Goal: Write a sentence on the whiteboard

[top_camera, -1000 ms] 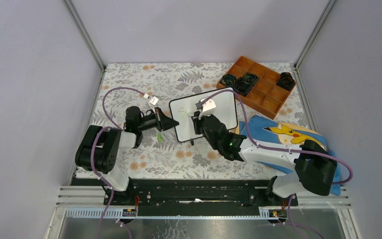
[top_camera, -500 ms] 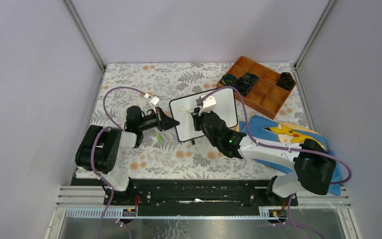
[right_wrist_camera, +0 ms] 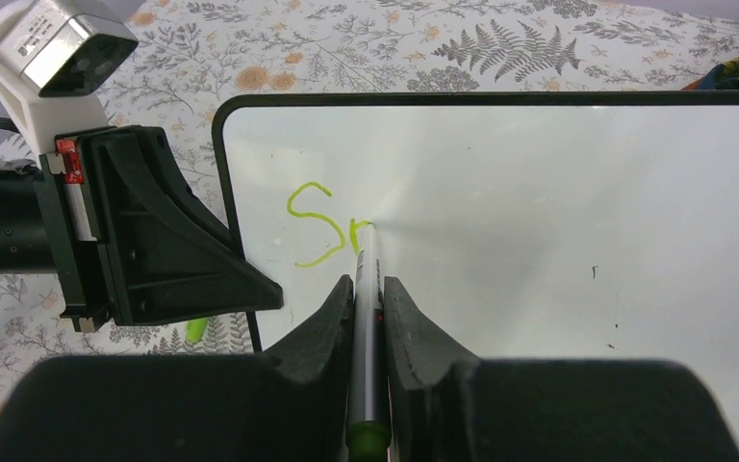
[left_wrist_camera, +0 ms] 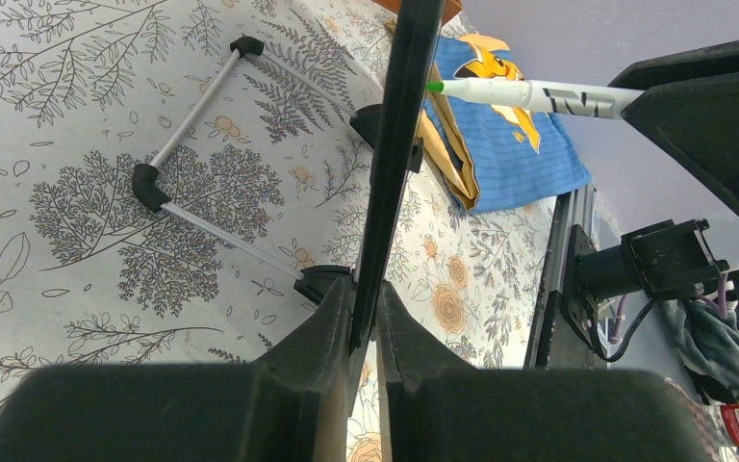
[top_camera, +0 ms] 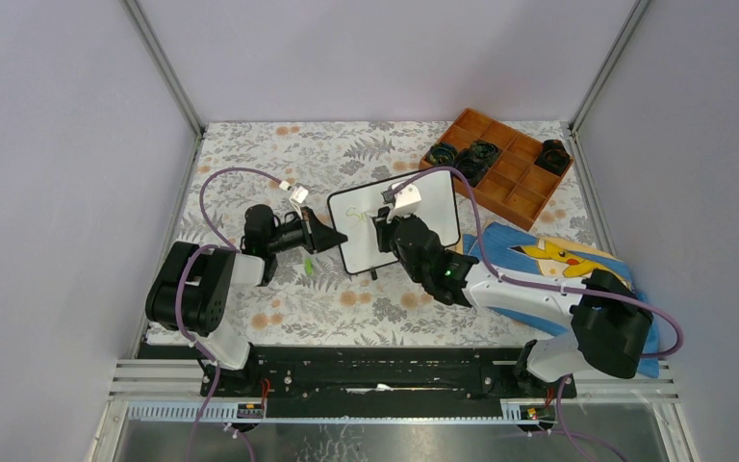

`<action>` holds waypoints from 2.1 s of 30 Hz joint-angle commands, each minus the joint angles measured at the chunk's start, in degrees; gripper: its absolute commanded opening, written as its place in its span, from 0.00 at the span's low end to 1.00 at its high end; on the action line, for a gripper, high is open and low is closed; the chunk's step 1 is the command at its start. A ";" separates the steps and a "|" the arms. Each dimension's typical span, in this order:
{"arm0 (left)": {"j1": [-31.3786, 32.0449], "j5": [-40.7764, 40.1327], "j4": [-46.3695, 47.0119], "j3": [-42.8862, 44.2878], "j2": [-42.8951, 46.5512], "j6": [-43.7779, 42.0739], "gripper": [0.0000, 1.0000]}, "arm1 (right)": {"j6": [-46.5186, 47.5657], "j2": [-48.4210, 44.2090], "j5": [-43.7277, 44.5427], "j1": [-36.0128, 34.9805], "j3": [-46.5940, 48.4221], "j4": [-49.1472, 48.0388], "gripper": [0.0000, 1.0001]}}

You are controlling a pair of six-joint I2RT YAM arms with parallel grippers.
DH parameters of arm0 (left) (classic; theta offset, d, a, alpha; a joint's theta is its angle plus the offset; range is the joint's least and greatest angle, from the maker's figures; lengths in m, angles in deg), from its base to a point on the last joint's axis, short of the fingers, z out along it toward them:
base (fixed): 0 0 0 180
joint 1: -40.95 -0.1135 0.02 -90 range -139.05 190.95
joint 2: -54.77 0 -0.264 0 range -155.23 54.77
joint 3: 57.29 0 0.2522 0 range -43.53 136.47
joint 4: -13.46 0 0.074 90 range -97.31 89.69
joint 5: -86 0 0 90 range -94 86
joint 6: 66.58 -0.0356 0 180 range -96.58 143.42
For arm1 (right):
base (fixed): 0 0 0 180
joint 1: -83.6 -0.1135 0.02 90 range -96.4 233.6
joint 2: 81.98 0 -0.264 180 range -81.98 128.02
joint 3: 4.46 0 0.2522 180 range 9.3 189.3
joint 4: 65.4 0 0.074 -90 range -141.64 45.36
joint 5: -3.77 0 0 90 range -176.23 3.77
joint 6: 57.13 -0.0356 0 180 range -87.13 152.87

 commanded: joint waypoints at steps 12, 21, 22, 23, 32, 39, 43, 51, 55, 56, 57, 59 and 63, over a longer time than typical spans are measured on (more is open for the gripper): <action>0.38 -1.76 -3.53 0.38 -0.24 -1.62 0.00 | -1.78 -2.78 1.05 1.21 -3.18 1.00 0.00; 0.38 -1.66 -3.61 0.38 -0.22 -1.67 0.00 | -1.64 -2.38 1.03 1.23 -1.71 0.85 0.00; 0.45 -1.67 -3.64 0.38 -0.22 -1.62 0.00 | -1.39 -2.23 1.19 1.20 -1.29 0.84 0.00; 0.47 -1.66 -3.67 0.38 -0.19 -1.66 0.00 | -1.14 -2.11 1.41 1.16 -0.85 0.84 0.00; 0.69 -1.68 -4.06 0.47 -0.14 -2.05 0.00 | -0.16 -0.97 1.54 1.79 1.40 0.58 0.00; 0.78 -1.69 -4.32 0.48 -0.22 -2.29 0.00 | 0.11 -0.86 1.49 2.33 2.15 0.40 0.00; 0.76 -1.71 -4.51 0.46 -0.10 -2.33 0.00 | 0.20 -0.98 1.81 2.76 2.14 0.64 0.00; 0.89 -1.70 -4.75 0.55 -0.16 -2.49 0.00 | -0.38 -1.88 2.47 3.09 0.98 1.82 0.00; 0.91 -1.80 -4.84 0.55 -0.09 -2.50 0.00 | -0.76 -2.21 2.49 3.14 0.15 2.25 0.00; 0.91 -1.79 -4.87 0.55 -0.04 -2.50 0.00 | -0.77 -2.25 2.56 3.13 -0.09 2.44 0.00; 0.91 -1.75 -4.90 0.55 -0.06 -2.50 0.00 | -0.85 -2.40 2.61 3.10 -0.31 2.50 0.00; 0.91 -1.83 -4.90 0.55 -0.05 -2.50 0.00 | -0.89 -2.72 2.74 3.11 -0.75 2.52 0.00; 0.87 -1.85 -4.98 0.64 -0.05 -2.59 0.00 | -1.08 -3.34 2.51 3.10 -1.49 2.78 0.00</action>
